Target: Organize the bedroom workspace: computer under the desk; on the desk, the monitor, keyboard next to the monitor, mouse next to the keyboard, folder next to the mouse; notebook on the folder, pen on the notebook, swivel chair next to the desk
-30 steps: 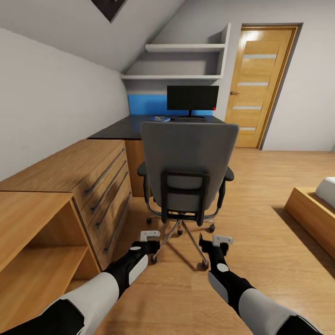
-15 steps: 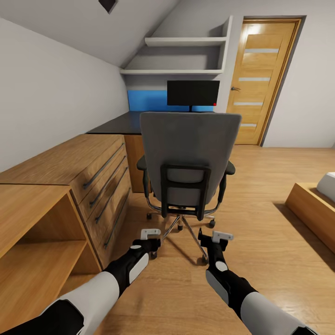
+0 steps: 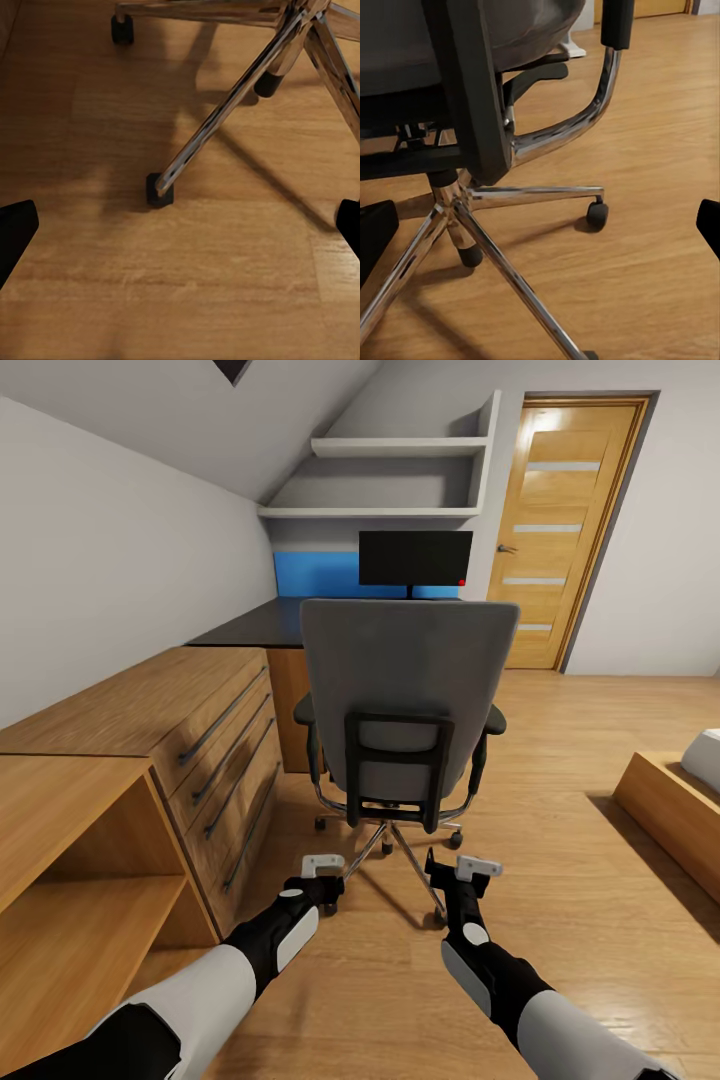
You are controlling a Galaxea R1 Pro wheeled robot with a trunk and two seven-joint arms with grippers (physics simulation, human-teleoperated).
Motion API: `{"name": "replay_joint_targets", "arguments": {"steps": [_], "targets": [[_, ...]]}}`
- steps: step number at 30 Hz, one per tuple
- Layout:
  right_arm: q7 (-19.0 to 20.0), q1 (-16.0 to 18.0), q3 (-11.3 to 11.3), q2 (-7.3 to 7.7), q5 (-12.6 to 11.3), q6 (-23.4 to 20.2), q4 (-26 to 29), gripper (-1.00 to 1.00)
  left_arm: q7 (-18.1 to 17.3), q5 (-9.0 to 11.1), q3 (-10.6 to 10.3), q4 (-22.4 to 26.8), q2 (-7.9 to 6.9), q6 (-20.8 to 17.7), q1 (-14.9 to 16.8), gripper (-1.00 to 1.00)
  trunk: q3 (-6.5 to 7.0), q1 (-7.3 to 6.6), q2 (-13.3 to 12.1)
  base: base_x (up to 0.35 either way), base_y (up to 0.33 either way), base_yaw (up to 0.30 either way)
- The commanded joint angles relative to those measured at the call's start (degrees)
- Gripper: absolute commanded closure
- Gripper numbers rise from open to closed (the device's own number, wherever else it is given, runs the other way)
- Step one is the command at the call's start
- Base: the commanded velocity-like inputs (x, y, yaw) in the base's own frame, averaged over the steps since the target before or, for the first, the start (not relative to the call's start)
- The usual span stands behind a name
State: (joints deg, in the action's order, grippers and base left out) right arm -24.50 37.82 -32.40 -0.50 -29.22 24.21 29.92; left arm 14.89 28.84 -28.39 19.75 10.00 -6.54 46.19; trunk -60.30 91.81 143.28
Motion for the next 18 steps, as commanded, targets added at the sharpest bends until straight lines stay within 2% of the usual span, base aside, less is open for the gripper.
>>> {"name": "replay_joint_targets", "arguments": {"steps": [1,18], "targets": [[-0.34,0.07,-0.48,0.05,-0.57,0.36,-0.02,-1.0,0.4,0.16,-0.26,0.04,0.0,-0.22,0.04,-1.0,-0.05,-0.01,0.02,0.0,0.0,0.0],[-0.28,-0.26,-0.47,0.04,-0.57,1.13,-0.05,-1.0,0.4,0.16,-0.26,0.02,0.0,-0.22,0.04,-1.0,1.22,-0.01,0.02,0.0,0.0,0.0]]}}
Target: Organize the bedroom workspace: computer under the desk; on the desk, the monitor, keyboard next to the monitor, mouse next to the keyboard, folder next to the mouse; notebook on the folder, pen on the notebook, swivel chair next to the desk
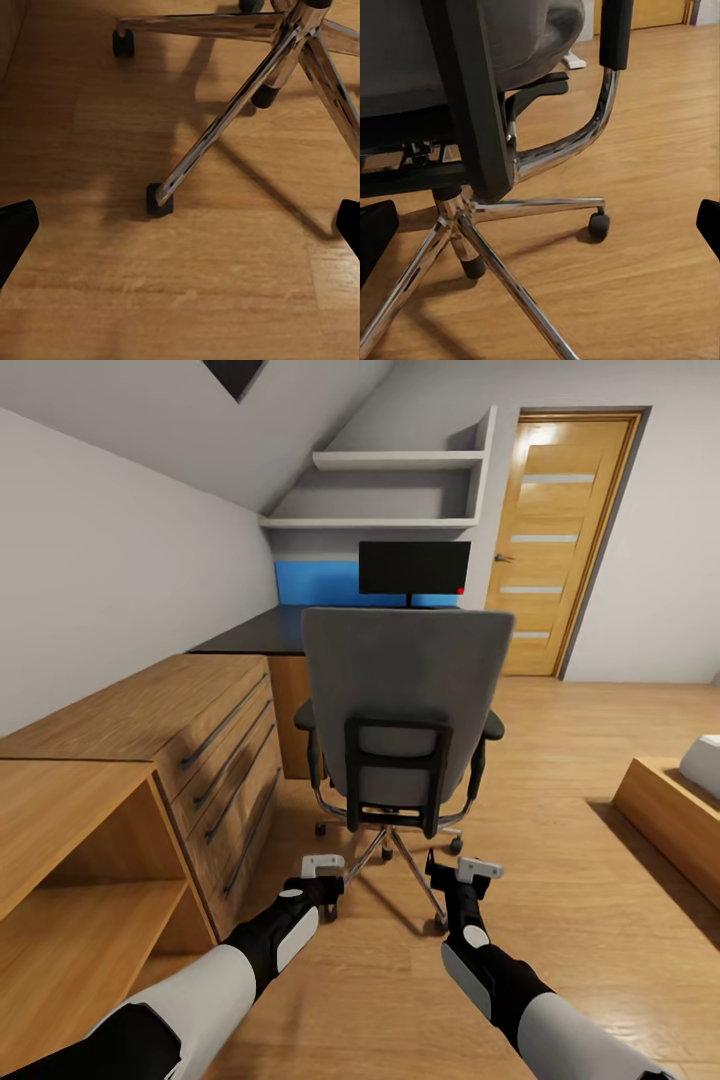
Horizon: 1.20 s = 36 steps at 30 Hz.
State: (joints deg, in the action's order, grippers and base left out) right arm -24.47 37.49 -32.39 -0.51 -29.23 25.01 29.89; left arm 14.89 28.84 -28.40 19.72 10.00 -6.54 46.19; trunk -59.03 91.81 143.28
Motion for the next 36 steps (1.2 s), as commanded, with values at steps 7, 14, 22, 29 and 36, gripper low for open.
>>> {"name": "replay_joint_targets", "arguments": {"steps": [7,14,22,29,36], "targets": [[-0.4,-0.05,-0.5,0.07,-0.57,1.26,-0.01,-1.0,0.4,0.16,-0.25,-0.02,0.0,-0.22,0.04,-1.0,0.41,-0.01,0.02,0.0,0.0,0.0],[-0.41,-0.05,-0.48,0.17,-0.57,1.27,0.0,-1.0,0.4,0.08,-0.25,0.02,0.0,-0.01,0.04,-1.0,0.43,-0.01,0.02,0.06,0.0,0.0],[-0.38,-0.05,-0.41,0.33,-0.57,1.27,-0.05,-1.0,0.32,0.14,-0.27,-0.03,0.0,0.04,0.04,-1.0,0.43,-0.01,0.02,0.305,-0.032,0.0],[0.11,-0.17,-0.56,0.26,2.67,1.2,-0.37,-1.0,-13.23,0.02,-1.33,-1.05,0.0,-0.18,0.04,-1.0,0.43,-0.01,0.02,0.305,-0.008,0.0],[0.2,-0.92,-0.54,0.3,3.38,1.27,-0.36,-1.0,-14.64,0.07,-4.18,-1.51,0.0,-0.05,0.04,-1.0,0.43,-0.01,0.02,0.311,-0.028,0.0]]}}
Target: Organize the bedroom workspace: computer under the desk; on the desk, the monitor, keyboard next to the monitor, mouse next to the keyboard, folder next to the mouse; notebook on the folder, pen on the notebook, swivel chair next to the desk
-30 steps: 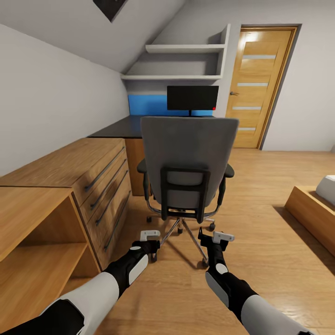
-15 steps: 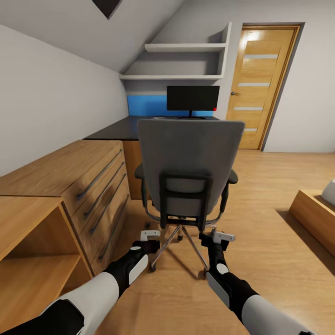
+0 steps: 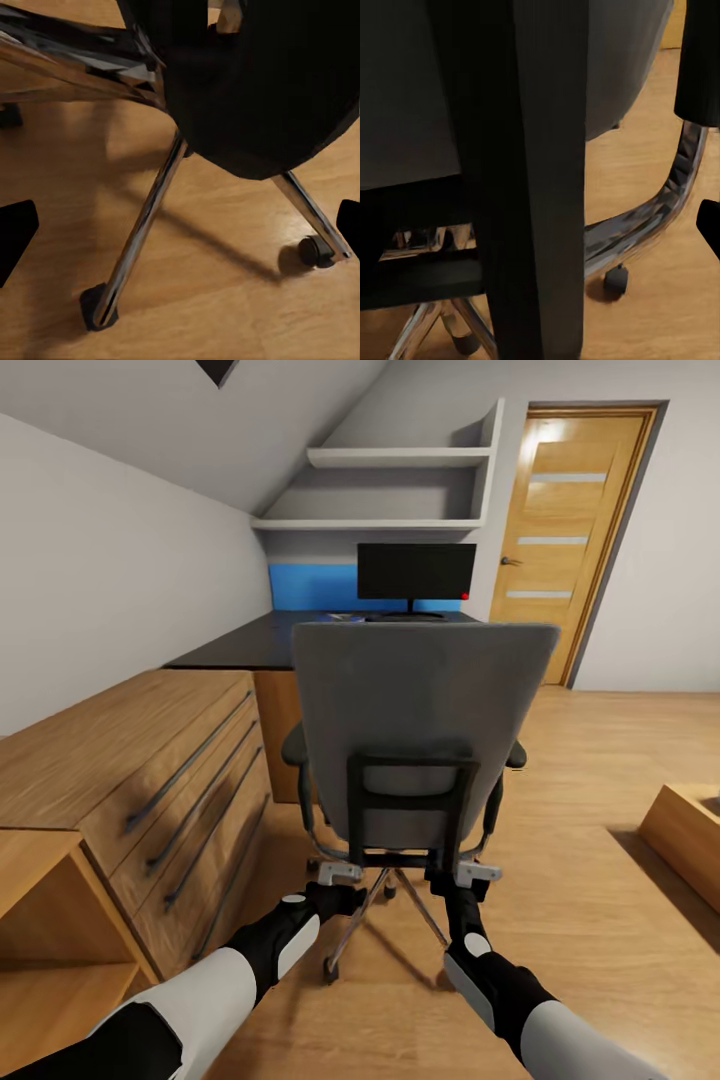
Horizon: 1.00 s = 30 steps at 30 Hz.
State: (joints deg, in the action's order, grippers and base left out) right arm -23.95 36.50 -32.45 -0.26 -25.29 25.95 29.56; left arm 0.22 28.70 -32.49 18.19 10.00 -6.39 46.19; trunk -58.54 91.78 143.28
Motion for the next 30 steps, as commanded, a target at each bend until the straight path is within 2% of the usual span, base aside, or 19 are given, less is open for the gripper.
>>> {"name": "replay_joint_targets", "arguments": {"steps": [1,10,17,30], "targets": [[-0.33,0.07,-0.47,0.06,-0.57,0.33,-0.04,-1.0,0.03,0.21,-0.1,0.01,0.0,-0.2,0.04,-1.0,-0.05,0.02,0.02,0.318,-0.064,0.0],[-0.31,0.06,-0.49,0.01,-0.62,0.33,-0.2,-1.0,0.11,0.3,-0.07,-0.08,0.0,-0.2,0.04,-1.0,-0.05,0.02,0.02,0.319,-0.071,-0.006],[-0.22,0.06,-0.45,0.02,-0.64,0.33,-0.29,-1.0,0.11,0.3,-0.04,-0.08,0.0,-0.2,0.04,-1.0,-0.05,0.02,0.02,0.319,-0.103,-0.161],[-0.31,0.06,-0.42,0.08,-0.6,0.33,-0.29,-1.0,0.13,0.3,-0.03,-0.08,0.0,0.8,0.04,-1.0,-0.05,0.02,0.02,0.319,-0.107,-0.01]]}}
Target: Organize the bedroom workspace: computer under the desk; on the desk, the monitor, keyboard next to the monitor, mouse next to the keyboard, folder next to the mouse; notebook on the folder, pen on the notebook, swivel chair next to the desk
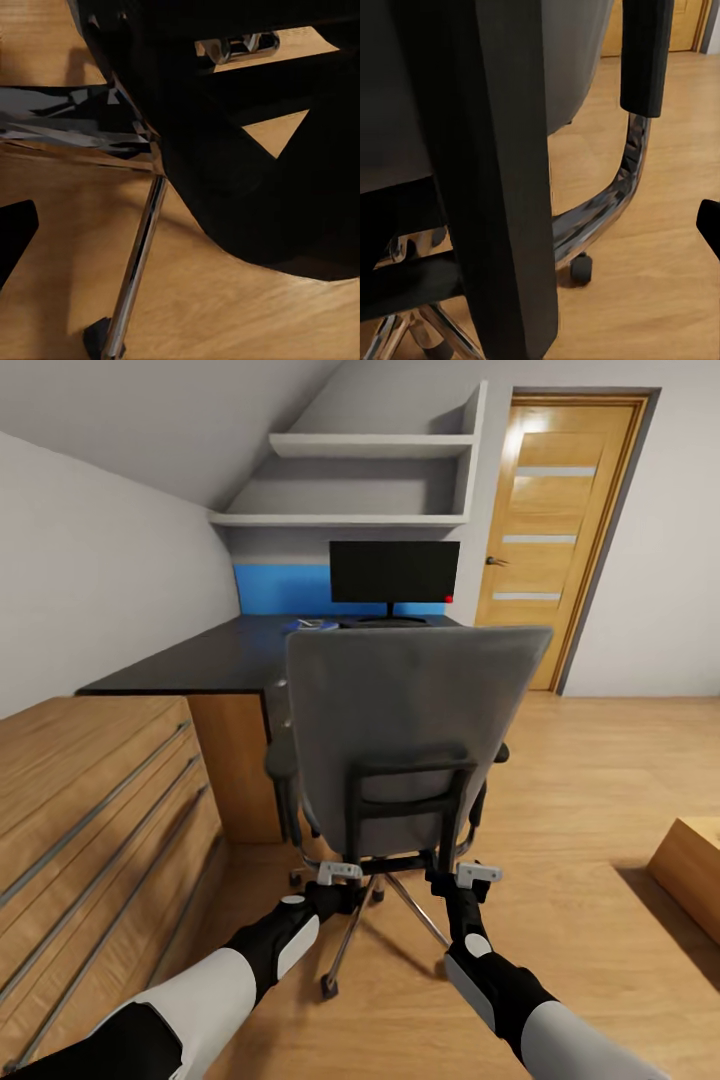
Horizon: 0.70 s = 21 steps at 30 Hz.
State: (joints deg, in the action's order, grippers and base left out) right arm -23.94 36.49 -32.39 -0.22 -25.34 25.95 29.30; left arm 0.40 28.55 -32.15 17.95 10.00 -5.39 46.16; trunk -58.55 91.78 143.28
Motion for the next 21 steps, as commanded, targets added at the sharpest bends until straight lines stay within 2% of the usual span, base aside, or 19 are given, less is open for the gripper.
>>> {"name": "replay_joint_targets", "arguments": {"steps": [1,21], "targets": [[-0.32,0.07,-0.48,0.04,-0.55,0.33,-0.03,-1.0,-0.05,0.45,-0.37,0.16,0.0,0.19,0.07,-1.0,-0.05,0.02,0.02,0.319,-0.107,0.0],[-0.32,0.07,-0.48,0.05,-0.59,0.37,-0.12,-1.0,0.04,0.54,-0.37,-0.71,0.0,0.82,0.07,-1.0,-0.05,0.02,0.02,0.319,-0.107,0.0]]}}
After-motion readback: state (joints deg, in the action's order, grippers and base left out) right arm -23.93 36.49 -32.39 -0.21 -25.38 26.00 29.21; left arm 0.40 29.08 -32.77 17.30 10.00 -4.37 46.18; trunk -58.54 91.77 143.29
